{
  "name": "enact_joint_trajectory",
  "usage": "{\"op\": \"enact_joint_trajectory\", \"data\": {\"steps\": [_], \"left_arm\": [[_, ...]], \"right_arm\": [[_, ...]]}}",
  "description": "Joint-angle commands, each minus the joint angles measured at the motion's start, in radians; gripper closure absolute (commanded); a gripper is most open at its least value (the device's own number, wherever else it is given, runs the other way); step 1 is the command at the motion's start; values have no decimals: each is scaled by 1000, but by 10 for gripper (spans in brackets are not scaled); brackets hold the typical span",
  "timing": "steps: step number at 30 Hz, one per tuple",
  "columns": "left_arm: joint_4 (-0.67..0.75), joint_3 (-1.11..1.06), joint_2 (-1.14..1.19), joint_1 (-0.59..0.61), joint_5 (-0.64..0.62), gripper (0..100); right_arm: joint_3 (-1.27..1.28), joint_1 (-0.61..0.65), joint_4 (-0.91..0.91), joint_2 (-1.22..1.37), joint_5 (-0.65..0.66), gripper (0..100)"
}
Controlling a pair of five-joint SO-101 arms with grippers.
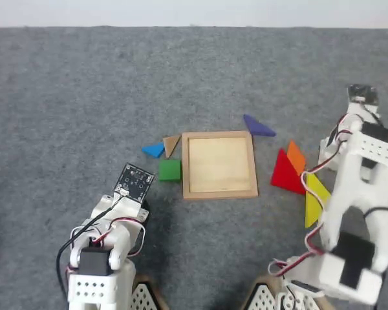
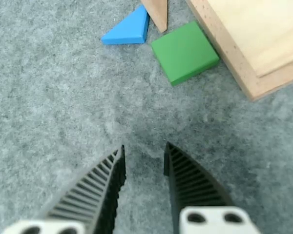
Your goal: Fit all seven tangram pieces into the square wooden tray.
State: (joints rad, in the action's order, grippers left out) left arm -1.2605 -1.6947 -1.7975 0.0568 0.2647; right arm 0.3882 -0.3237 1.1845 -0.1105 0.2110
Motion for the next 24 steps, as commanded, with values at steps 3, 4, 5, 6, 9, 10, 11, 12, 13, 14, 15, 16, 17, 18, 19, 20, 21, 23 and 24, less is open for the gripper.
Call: {"op": "enact_joint_trajectory", "data": {"steps": [3, 4, 5, 6, 9, 10, 11, 12, 13, 14, 15, 16, 17, 18, 19, 20, 21, 23, 24], "left_arm": [[-6, 12, -15, 6, -2, 863], [-6, 12, -15, 6, -2, 863], [-6, 12, -15, 6, -2, 863], [-6, 12, -15, 6, -2, 863], [-6, 12, -15, 6, -2, 863], [-6, 12, -15, 6, -2, 863], [-6, 12, -15, 6, -2, 863], [-6, 12, -15, 6, -2, 863], [-6, 12, -15, 6, -2, 863], [-6, 12, -15, 6, -2, 863], [-6, 12, -15, 6, -2, 863], [-6, 12, -15, 6, -2, 863], [-6, 12, -15, 6, -2, 863], [-6, 12, -15, 6, -2, 863], [-6, 12, -15, 6, -2, 863], [-6, 12, -15, 6, -2, 863], [-6, 12, -15, 6, -2, 863], [-6, 12, -15, 6, -2, 863], [-6, 12, -15, 6, -2, 863]], "right_arm": [[190, 113, -2, -120, 31, 837], [241, 137, -41, -122, 12, 812], [287, 156, -82, -122, -28, 791], [322, 162, -124, -122, -72, 774], [354, 136, -194, -128, -167, 756], [353, 119, -199, -130, -181, 754], [353, 108, -206, -130, -184, 754], [354, 97, -213, -122, -184, 754], [362, 94, -222, -116, -183, 753], [376, 93, -243, -102, -176, 753], [385, 91, -265, -84, -157, 753], [388, 91, -288, -58, -133, 753], [388, 90, -300, -25, -117, 753], [377, 84, -305, 12, -104, 753], [348, 74, -286, 48, -98, 753], [307, 67, -254, 82, -95, 753], [262, 56, -223, 124, -92, 753], [184, 42, -177, 202, -89, 753], [152, 39, -154, 234, -89, 753]]}}
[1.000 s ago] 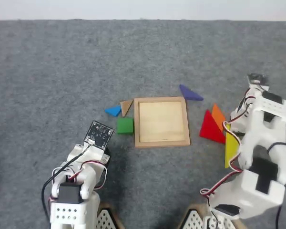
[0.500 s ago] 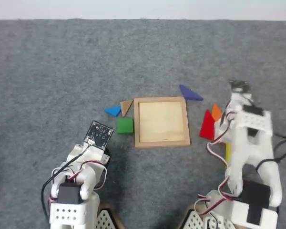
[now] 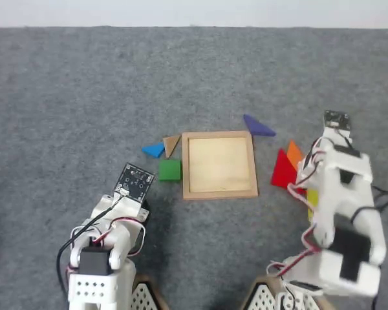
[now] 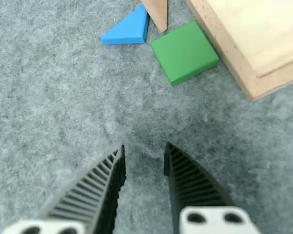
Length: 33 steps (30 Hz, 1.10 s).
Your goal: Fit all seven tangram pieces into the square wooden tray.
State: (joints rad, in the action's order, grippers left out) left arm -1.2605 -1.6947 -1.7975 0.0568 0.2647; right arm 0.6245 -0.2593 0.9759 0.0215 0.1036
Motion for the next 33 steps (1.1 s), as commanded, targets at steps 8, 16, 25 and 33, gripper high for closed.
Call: {"op": "enact_joint_trajectory", "data": {"steps": [8, 16, 25, 33], "left_arm": [[-6, 12, -15, 6, -2, 863], [-6, 12, -15, 6, -2, 863], [-6, 12, -15, 6, -2, 863], [-6, 12, -15, 6, -2, 863]], "right_arm": [[-118, -79, 73, 133, 31, 757], [140, -143, -68, -226, -14, 757], [367, -108, 5, -674, -26, 753], [279, -104, -8, -395, -129, 617]]}}
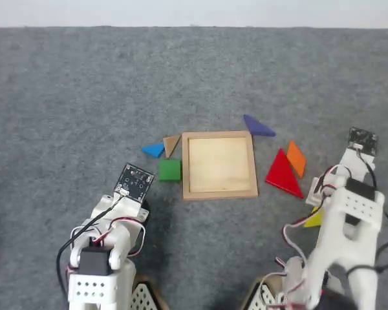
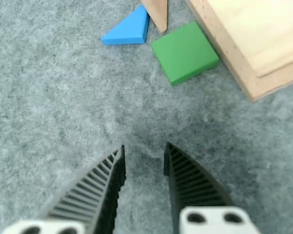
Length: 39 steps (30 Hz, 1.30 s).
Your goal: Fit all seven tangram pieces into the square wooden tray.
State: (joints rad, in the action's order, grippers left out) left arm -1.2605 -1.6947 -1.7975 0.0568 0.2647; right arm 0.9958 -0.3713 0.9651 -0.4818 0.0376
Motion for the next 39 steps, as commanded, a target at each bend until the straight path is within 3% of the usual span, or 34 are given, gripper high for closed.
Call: {"op": "enact_joint_trajectory", "data": {"steps": [1, 9, 18, 24, 30, 39], "left_arm": [[-6, 12, -15, 6, -2, 863], [-6, 12, -15, 6, -2, 863], [-6, 12, -15, 6, -2, 863], [-6, 12, -15, 6, -2, 863], [-6, 12, -15, 6, -2, 863], [-6, 12, -15, 6, -2, 863]], "right_arm": [[-117, 10, 1, 157, -83, 607], [-270, 50, 1, 414, -180, 664], [-278, 51, -7, 466, -269, 663], [-278, 51, 1, 469, -167, 665], [-276, 50, -7, 469, -167, 779], [-310, -38, -33, 461, -160, 783]]}}
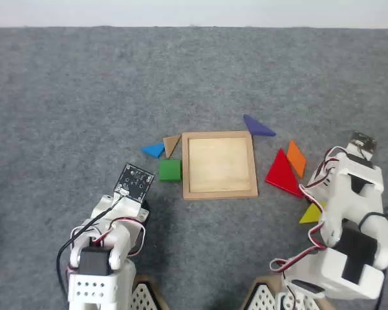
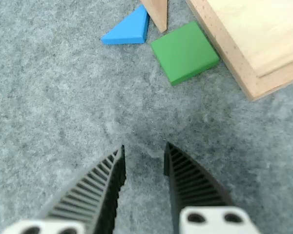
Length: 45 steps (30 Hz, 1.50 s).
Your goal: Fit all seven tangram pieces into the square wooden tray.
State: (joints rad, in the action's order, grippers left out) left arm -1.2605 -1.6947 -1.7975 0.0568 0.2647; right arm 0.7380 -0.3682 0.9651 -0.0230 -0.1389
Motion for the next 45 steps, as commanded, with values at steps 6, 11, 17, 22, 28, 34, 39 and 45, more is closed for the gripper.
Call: {"op": "enact_joint_trajectory", "data": {"steps": [6, 11, 17, 22, 28, 34, 39, 45], "left_arm": [[-6, 12, -15, 6, -2, 863], [-6, 12, -15, 6, -2, 863], [-6, 12, -15, 6, -2, 863], [-6, 12, -15, 6, -2, 863], [-6, 12, -15, 6, -2, 863], [-6, 12, -15, 6, -2, 863], [-6, 12, -15, 6, -2, 863], [-6, 12, -15, 6, -2, 863]], "right_arm": [[-104, -45, 18, 2, 40, 783], [-193, -48, 91, 1, 44, 812], [-305, -44, 189, 1, 46, 814], [-307, -48, 211, 15, 40, 762], [-284, -45, 153, 74, -34, 660], [-299, -19, 111, 191, -37, 669], [-319, -16, 107, 259, -40, 671], [-334, -16, 108, 266, -38, 739]]}}
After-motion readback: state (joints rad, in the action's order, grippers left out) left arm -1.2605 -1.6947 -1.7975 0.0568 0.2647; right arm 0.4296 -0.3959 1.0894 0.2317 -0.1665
